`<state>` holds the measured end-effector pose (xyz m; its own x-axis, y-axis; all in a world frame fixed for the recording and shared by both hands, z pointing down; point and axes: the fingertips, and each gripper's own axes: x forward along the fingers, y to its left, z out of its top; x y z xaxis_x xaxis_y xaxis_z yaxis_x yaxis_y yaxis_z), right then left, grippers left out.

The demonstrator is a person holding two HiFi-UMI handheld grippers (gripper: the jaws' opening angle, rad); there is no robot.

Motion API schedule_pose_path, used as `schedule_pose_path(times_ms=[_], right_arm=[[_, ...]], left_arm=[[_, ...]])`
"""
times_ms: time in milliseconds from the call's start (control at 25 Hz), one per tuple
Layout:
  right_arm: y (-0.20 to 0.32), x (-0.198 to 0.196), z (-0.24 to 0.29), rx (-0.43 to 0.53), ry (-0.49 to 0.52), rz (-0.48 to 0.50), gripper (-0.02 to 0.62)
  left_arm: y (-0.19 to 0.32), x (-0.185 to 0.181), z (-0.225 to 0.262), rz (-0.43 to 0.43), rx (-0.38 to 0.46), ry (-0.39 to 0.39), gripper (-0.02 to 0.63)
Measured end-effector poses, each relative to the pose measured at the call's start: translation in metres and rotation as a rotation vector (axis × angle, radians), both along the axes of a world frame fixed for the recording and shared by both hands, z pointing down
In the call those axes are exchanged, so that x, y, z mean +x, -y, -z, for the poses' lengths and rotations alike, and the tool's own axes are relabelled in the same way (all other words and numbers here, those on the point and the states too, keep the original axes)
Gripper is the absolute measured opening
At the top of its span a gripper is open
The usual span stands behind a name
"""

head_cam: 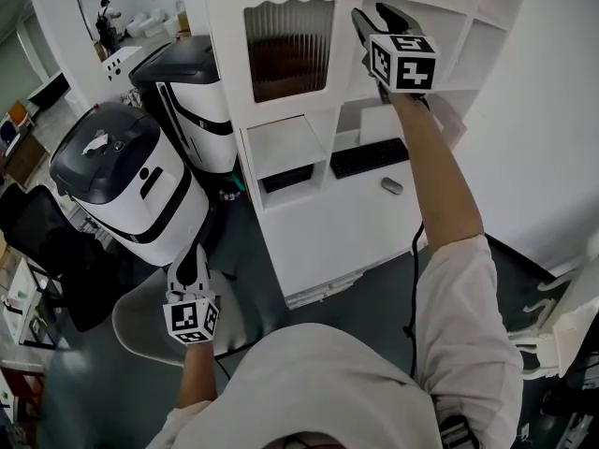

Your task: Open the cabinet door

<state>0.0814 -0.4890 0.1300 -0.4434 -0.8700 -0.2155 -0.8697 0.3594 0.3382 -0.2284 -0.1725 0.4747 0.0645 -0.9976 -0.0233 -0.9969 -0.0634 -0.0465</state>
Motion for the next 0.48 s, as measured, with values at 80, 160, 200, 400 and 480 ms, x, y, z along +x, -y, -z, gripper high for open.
schedule_pose_path(times_ms=[80,160,200,400,480], right_arm=[[0.005,-0.002,0.004,0.001,0.004,0.000,0.187],[0.011,-0.005,0.007,0.000,0.005,0.002,0.186],[0.014,-0.007,0.008,-0.001,0.004,0.003,0.186],[0.025,-0.014,0.014,0.000,-0.006,0.005,0.179],[0.029,-0.015,0.015,0.001,-0.013,0.005,0.176]], left_arm=[[-0.001,-0.004,-0.002,0.010,-0.005,-0.002,-0.002],[-0.002,-0.007,-0.004,0.019,-0.012,-0.005,-0.002],[-0.002,-0.008,-0.005,0.024,-0.014,-0.007,-0.002],[0.001,-0.013,-0.007,0.042,-0.015,-0.014,-0.002],[0.001,-0.014,-0.008,0.047,-0.018,-0.016,-0.002]])
